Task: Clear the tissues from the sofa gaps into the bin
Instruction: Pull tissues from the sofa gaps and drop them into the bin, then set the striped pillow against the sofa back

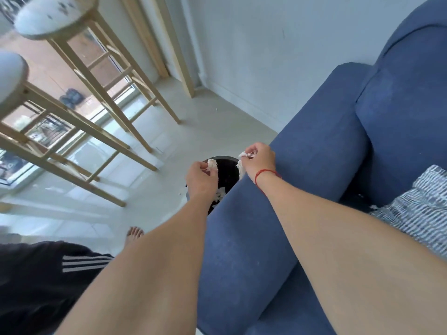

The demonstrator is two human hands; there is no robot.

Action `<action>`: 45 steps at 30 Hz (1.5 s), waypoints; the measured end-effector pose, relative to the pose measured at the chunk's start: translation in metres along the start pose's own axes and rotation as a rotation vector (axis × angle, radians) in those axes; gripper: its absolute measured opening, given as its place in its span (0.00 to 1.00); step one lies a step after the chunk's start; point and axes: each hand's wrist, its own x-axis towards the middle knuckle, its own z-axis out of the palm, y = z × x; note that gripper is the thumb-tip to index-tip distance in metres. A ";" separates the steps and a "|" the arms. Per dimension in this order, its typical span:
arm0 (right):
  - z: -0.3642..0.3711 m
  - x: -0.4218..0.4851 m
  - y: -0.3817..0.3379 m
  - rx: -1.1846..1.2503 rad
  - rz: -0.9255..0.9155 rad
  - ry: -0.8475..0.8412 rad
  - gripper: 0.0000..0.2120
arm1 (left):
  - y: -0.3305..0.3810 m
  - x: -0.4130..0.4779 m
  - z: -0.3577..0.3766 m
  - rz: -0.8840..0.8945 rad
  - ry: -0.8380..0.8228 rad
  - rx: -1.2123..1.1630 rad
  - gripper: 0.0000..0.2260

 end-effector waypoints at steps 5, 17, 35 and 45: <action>0.036 0.019 -0.005 0.010 0.022 -0.012 0.08 | -0.014 0.035 -0.004 -0.019 -0.019 0.017 0.11; 0.028 0.034 0.003 -0.083 0.139 -0.260 0.27 | 0.002 0.038 0.002 -0.019 -0.224 0.203 0.21; -0.257 -0.035 0.119 -0.012 0.116 0.345 0.18 | 0.133 -0.168 0.147 0.424 -0.532 0.441 0.24; -0.395 -0.100 0.235 -0.397 0.273 0.460 0.22 | 0.151 -0.305 0.263 0.844 -0.776 0.689 0.24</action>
